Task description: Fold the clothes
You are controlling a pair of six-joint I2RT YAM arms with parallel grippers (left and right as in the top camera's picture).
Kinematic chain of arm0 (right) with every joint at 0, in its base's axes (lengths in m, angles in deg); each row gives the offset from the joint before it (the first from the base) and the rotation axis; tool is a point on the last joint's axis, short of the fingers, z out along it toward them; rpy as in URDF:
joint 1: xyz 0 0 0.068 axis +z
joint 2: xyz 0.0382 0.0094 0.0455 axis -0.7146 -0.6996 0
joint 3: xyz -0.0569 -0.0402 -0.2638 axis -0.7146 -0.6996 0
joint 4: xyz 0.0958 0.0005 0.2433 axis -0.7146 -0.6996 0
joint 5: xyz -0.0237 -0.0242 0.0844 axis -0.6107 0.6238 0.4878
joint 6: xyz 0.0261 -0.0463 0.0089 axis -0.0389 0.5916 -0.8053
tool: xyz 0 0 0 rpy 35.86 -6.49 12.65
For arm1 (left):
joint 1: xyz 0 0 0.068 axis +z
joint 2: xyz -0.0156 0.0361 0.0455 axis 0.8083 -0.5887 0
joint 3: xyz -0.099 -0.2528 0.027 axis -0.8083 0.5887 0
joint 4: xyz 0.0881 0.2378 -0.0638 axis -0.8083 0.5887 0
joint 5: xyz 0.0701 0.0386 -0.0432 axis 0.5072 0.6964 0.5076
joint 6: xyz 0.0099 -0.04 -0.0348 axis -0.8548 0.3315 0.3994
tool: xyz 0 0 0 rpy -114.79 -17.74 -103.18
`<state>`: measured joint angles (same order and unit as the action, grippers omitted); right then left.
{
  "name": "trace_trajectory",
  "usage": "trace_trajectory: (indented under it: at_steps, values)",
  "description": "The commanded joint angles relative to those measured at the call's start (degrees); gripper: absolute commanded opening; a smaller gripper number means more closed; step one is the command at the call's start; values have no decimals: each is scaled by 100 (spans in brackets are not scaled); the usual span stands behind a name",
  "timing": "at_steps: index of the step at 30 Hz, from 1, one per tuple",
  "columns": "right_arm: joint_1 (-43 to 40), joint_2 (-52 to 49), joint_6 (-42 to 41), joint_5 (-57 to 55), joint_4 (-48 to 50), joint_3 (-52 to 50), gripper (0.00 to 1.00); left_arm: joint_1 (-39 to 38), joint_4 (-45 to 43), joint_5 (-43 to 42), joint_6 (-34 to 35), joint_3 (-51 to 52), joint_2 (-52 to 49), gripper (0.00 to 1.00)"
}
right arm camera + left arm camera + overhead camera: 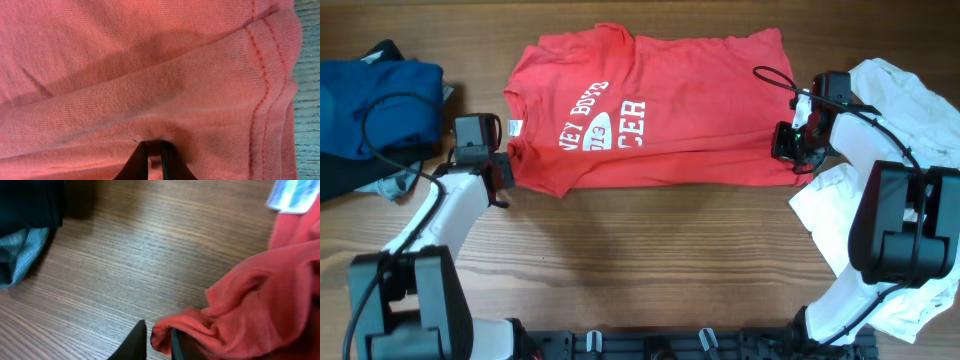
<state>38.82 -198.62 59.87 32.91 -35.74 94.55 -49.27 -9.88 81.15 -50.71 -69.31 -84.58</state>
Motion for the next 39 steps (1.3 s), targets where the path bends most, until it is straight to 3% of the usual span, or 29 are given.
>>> trace_trajectory:
  at_steps: [1,4,9,12,14,17,18,20,24,29,39]
  values:
    - [-20,-299,-114,-468,2,-85,11,42,-83,-243,0,-17,713,29]
    - [-20,-299,-111,-470,4,-85,11,42,186,-575,269,-17,1469,40]
    - [-20,-299,-109,-470,48,-85,11,44,1637,-1231,2017,-2,1502,37]
    - [-20,-299,-101,-470,57,-85,11,50,1368,-1228,2092,2,1126,42]
    - [-20,-299,-98,-470,55,-85,11,166,1003,-1233,2651,0,898,39]
    - [-20,-299,-98,-468,2,-85,11,236,-579,-1272,2385,-17,925,38]
    - [-20,-299,-98,-470,-17,-85,11,238,-1207,-1366,2367,-17,918,43]
    - [-20,-299,-98,-468,-28,-85,11,238,-2031,-2000,2367,-22,765,46]
    - [-20,-299,-101,-468,-125,-85,11,264,-1644,-2861,2496,-925,-363,54]
    - [-20,-299,-101,-470,-201,-85,11,271,-461,-2876,2356,-2743,-2061,57]
    - [-20,-299,-105,-468,-280,-85,12,223,-1235,-2516,2339,-2861,-3014,55]
